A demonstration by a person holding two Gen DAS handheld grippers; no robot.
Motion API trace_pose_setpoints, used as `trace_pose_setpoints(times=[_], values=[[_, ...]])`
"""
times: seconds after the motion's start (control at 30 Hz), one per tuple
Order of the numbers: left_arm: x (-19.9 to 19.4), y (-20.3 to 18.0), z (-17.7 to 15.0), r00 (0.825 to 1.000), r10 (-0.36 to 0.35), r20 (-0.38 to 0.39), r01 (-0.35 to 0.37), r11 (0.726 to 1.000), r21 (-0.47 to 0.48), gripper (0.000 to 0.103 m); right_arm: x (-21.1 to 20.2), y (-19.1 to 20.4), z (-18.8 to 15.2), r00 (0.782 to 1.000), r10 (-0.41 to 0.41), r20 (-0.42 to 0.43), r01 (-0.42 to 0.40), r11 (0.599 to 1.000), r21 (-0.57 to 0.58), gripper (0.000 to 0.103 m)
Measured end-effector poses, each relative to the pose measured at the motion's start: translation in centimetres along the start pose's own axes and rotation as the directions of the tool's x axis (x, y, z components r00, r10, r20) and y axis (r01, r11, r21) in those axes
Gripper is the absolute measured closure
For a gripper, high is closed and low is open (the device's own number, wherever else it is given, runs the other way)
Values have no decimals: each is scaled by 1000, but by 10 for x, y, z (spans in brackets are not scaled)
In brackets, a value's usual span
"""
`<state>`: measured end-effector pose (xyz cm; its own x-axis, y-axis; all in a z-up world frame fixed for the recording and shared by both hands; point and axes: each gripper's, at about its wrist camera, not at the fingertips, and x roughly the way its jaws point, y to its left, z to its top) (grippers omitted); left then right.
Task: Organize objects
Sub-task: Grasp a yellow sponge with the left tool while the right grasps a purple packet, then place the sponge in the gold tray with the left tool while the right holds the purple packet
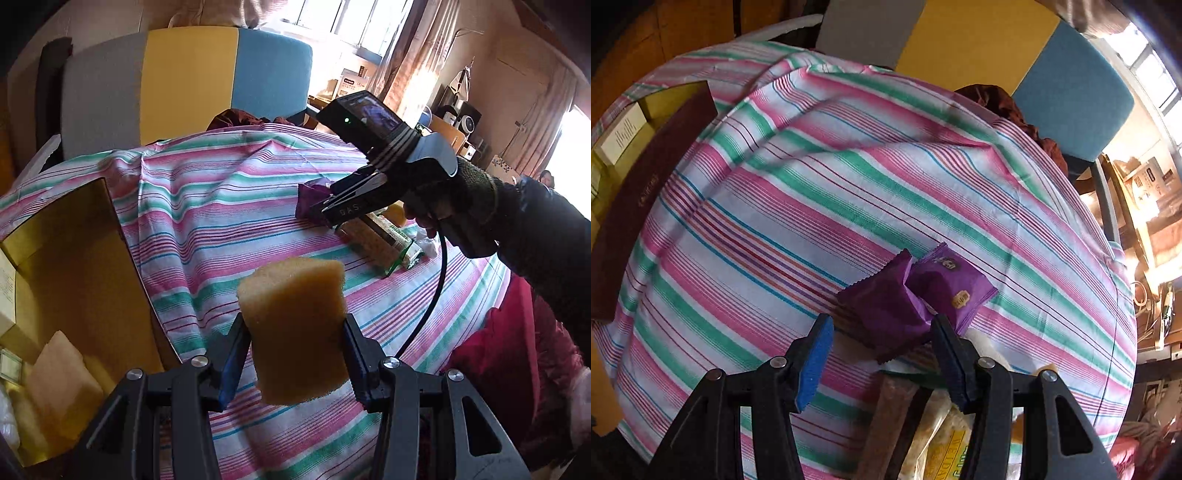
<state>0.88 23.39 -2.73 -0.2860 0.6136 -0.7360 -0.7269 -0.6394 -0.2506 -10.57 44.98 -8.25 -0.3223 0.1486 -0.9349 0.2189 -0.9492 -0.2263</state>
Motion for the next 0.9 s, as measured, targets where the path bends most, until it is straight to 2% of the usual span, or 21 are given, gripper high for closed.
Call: trace_pose_setpoints(times=[0.07, 0.1, 0.13, 0.17, 0.37, 0.57, 0.73, 0.9], values=[[-1, 1, 0, 1000, -2, 3, 2, 1000, -7, 54, 9, -1, 3, 1000, -11, -18, 11, 1000, -11, 46], [-2, 2, 0, 1000, -3, 3, 3, 1000, -8, 54, 12, -3, 4, 1000, -13, -25, 12, 1000, -3, 49], [-2, 2, 0, 1000, -4, 4, 4, 1000, -10, 54, 15, -4, 4, 1000, -20, -23, 20, 1000, 9, 63], [-2, 2, -1, 1000, -5, 5, 5, 1000, -12, 54, 15, -4, 4, 1000, -18, -12, 19, 1000, 18, 66], [-4, 1, -4, 1000, -7, 2, 7, 1000, -19, 54, 8, -3, -6, 997, 64, 49, -69, 992, 102, 67], [-16, 3, -7, 1000, -2, 22, 2, 1000, -24, 54, -6, 13, -23, 989, 110, 101, -126, 977, 172, 68], [-27, 9, -13, 999, 14, 39, -12, 999, -41, 54, -17, 34, -36, 979, 135, 151, -169, 956, 239, 68], [-44, 19, -18, 997, 48, 63, -44, 997, -66, 54, -22, 48, -42, 976, 117, 185, -163, 951, 261, 69]])
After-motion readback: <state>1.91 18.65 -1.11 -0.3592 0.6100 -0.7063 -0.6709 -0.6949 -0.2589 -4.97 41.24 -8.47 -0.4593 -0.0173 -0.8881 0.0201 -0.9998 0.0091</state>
